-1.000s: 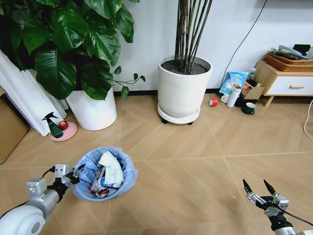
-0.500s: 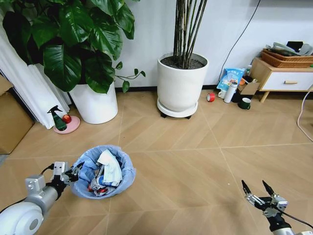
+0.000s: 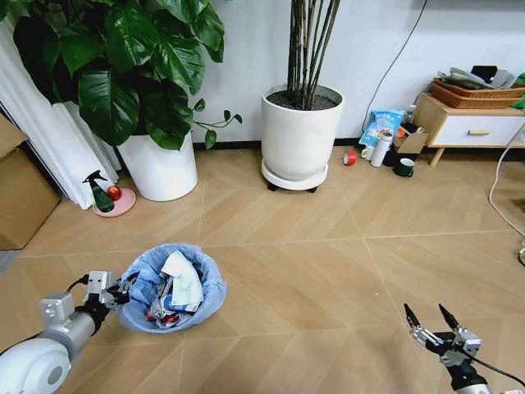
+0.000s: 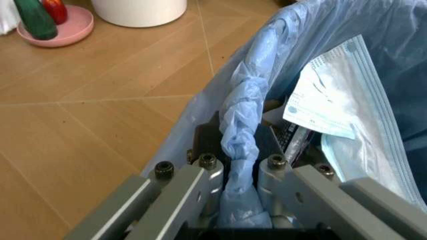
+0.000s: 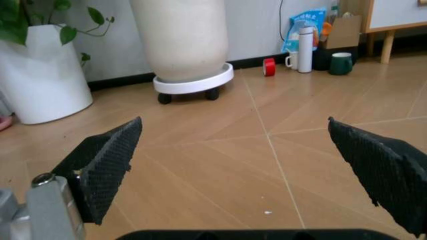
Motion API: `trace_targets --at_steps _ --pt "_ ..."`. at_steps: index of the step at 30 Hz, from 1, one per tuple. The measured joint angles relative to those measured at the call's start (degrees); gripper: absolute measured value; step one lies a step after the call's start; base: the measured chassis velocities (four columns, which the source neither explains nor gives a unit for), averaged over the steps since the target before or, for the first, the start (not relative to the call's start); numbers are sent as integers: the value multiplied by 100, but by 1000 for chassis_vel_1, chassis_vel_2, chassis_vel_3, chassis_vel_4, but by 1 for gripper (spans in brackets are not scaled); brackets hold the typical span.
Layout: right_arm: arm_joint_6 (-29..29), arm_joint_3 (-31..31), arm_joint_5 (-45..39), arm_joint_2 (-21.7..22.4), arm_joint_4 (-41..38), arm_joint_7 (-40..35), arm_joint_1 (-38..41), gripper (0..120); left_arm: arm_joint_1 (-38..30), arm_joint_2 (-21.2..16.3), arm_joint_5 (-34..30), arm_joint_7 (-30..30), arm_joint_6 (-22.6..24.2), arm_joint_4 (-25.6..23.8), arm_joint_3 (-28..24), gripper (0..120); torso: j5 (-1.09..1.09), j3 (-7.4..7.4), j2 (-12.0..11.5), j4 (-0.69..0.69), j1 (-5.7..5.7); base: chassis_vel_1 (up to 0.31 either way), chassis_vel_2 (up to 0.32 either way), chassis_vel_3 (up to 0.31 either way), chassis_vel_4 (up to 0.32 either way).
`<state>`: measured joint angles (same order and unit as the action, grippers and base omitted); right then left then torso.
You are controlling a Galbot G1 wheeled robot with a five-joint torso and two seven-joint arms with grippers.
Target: Pick up the trash bin and place the garbage on the floor into it.
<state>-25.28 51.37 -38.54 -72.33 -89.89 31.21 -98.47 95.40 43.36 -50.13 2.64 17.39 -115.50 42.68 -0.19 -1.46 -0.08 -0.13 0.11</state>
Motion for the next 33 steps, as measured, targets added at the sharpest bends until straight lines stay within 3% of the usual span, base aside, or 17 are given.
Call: trace_targets --at_steps 6,15,33 --pt "-1 99 218 -148 -116 -3 -57 100 36 -136 -50 -99 -60 88 101 2 1 0 0 1 0 69 -64 -58 67" --pt "-47 244 307 -308 -304 23 -224 100 97 -20 -57 -153 -89 42 206 2 1 0 0 0 0 68 -62 -60 58" --pt "-34 194 204 -185 -276 53 -110 100 145 187 -51 -145 -90 5 355 2 1 0 0 0 0 19 -18 -20 18"
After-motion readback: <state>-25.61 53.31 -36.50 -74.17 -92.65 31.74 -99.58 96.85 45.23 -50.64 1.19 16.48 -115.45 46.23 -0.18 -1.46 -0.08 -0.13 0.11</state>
